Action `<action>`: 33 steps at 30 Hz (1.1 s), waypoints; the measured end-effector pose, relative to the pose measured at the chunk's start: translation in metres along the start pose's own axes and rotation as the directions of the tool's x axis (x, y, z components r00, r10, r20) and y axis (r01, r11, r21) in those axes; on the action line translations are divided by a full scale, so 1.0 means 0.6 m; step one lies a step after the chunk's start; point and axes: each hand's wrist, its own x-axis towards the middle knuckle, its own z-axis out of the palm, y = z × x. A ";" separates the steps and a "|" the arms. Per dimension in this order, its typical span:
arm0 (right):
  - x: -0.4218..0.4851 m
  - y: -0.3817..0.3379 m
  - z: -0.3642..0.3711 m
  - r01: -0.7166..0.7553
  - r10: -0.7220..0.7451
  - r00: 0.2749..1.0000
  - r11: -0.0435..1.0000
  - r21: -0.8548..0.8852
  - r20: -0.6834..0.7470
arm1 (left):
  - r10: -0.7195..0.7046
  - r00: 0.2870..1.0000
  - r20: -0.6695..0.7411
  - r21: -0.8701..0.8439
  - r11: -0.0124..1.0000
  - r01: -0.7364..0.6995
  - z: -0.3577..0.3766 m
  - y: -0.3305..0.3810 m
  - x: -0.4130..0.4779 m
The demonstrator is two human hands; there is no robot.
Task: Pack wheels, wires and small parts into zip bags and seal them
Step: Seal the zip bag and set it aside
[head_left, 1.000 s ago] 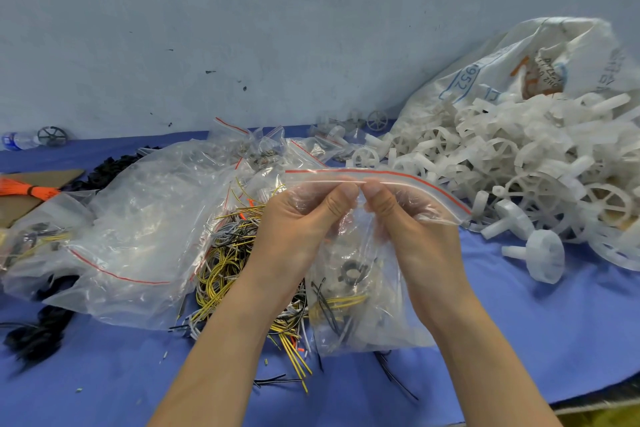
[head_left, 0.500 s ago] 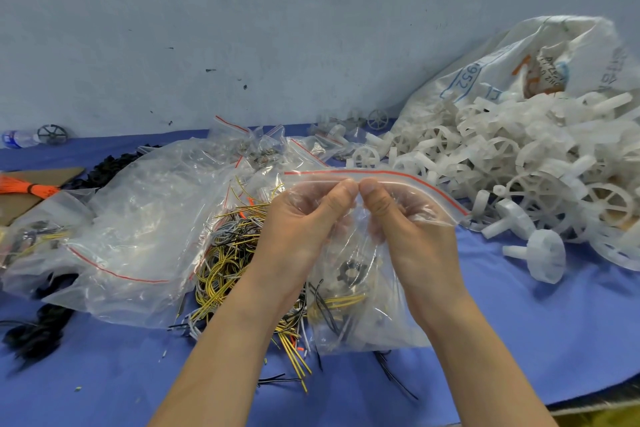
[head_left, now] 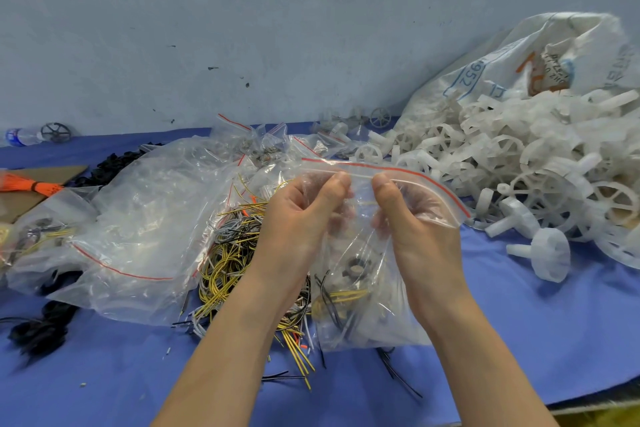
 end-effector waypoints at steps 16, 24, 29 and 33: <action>0.000 0.005 0.000 0.011 -0.011 0.999 1.000 -0.012 0.035 | 0.031 0.998 -0.051 0.027 0.999 -0.029 -0.001 -0.002 0.000; 0.001 0.009 -0.006 -0.015 0.015 0.999 1.000 -0.010 0.033 | 0.014 0.999 -0.052 -0.010 1.000 -0.014 -0.009 0.000 0.003; 0.001 0.007 -0.005 0.001 -0.001 0.999 1.000 0.006 0.036 | 0.020 0.999 -0.043 -0.039 0.999 -0.022 -0.014 0.000 0.002; 0.001 0.007 -0.005 -0.001 0.001 1.000 1.000 -0.011 0.029 | 0.016 0.998 -0.057 -0.018 1.000 -0.018 -0.018 -0.003 0.003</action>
